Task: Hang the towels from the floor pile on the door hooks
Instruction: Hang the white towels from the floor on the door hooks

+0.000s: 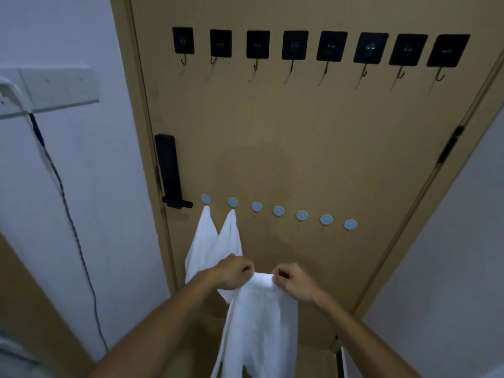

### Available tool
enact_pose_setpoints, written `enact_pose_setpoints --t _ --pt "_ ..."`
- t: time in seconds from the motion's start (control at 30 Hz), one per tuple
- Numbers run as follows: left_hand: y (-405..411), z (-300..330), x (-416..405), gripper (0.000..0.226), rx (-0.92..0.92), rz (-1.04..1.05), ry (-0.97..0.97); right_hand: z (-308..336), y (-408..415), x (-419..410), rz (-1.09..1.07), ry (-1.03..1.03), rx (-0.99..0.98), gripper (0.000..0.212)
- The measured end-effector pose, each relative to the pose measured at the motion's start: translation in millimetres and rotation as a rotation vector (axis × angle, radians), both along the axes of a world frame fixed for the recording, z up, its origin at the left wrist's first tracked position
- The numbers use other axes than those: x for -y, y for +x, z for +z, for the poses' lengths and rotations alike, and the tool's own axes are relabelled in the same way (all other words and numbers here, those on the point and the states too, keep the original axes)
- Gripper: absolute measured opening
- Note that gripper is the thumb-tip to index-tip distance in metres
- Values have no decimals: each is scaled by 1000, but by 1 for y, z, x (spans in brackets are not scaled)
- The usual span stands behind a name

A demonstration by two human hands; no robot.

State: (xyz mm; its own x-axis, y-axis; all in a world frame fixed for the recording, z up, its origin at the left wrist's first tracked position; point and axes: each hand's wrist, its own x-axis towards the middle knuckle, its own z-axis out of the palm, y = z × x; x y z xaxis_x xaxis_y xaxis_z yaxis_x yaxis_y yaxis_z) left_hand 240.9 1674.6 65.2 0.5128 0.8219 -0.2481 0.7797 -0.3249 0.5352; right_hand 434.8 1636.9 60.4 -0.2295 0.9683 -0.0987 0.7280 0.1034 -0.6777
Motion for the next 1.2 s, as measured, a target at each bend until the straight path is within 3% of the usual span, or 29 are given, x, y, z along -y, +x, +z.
enact_pose_setpoints --t 0.1,0.33,0.6,0.7,0.83,0.97,1.1,1.2 --pt "7 -13 -39 25 -29 -32 -10 -13 5 -33 -33 15 10 18" --pt "44 -42 -112 29 -34 -125 -73 -40 36 -103 -50 -70 17 36" --pt "59 -52 -185 29 41 -95 -19 -47 47 -175 -136 -69 83 27" --pt "59 -53 -218 33 83 -91 56 -51 41 -206 -209 -1 138 19" --pt "46 -61 -263 8 162 -116 149 -55 28 -247 -263 -9 116 15" --pt "21 -78 -303 18 177 -129 178 -63 11 -282 -283 -11 68 18" --pt "5 -112 -337 18 98 -103 414 -81 -7 -308 -300 -11 16 20" --pt "-2 -141 -361 21 138 -124 447 -95 -16 -320 -369 -26 -20 25"
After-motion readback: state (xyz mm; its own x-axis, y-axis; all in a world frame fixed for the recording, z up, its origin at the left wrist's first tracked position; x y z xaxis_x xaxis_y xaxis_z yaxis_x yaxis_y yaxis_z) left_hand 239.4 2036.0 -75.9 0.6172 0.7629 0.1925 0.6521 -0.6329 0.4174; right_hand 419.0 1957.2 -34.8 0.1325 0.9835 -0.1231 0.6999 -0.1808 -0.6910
